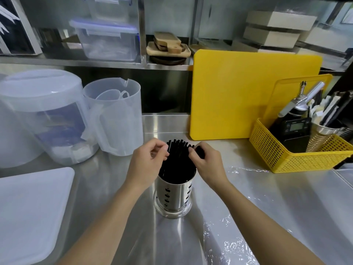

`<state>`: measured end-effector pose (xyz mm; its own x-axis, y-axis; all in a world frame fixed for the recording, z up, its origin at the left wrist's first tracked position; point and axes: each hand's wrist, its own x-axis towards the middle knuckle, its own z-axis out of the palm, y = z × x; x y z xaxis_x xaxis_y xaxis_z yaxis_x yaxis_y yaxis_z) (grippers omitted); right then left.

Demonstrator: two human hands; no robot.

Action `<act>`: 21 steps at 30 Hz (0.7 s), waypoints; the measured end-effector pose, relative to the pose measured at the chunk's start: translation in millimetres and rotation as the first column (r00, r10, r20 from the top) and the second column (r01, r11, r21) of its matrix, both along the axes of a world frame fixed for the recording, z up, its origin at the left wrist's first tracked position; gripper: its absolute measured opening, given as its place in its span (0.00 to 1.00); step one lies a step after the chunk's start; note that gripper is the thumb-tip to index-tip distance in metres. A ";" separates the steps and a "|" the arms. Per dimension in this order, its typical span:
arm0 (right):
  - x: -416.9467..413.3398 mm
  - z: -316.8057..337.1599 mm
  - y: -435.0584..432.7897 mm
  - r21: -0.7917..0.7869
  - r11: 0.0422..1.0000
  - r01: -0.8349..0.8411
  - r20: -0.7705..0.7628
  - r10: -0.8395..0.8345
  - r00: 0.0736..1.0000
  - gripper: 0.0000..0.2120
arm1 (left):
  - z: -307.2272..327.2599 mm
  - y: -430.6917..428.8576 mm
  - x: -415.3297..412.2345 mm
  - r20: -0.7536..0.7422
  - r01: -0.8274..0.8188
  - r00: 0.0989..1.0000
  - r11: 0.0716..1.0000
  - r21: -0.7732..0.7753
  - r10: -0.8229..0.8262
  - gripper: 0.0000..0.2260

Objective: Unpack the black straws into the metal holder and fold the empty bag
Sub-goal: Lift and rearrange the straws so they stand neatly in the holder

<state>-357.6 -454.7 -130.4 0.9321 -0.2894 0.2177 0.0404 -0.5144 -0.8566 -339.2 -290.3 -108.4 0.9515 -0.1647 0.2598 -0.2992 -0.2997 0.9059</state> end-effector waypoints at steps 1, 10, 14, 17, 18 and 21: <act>0.9 3.0 -1.1 0.007 1.000 0.004 0.019 -0.004 1.000 0.14 | -0.5 -0.2 0.8 0.008 0.013 1.000 1.000 0.009 -0.013 0.08; 16.3 81.5 -16.4 -0.145 0.989 -0.039 0.246 0.074 0.966 0.10 | 27.7 -9.5 3.8 0.107 0.231 0.965 0.970 0.079 -0.239 0.09; 13.2 128.0 -11.7 -0.216 0.971 -0.102 0.387 0.181 0.904 0.09 | 50.4 -20.8 1.1 0.049 0.355 0.932 0.932 0.073 -0.359 0.17; 7.5 152.7 -5.1 -0.274 0.949 -0.158 0.430 0.267 0.862 0.09 | 61.1 -28.7 -2.0 0.016 0.403 0.915 0.915 -0.002 -0.403 0.16; 6.1 157.7 -2.9 -0.283 0.943 -0.175 0.438 0.289 0.851 0.09 | 63.6 -30.9 -2.8 0.013 0.410 0.912 0.911 -0.049 -0.410 0.14; 4.3 163.3 3.0 -0.265 0.935 -0.235 0.431 0.333 0.839 0.08 | 69.8 -31.8 -6.5 0.006 0.456 0.885 0.864 -0.214 -0.466 0.08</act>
<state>-353.3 -451.7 33.0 0.7429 0.0665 0.6661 0.5757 -0.5713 -0.5850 -345.8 -322.1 -38.6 0.7914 -0.5356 0.2948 -0.3159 0.0546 0.9472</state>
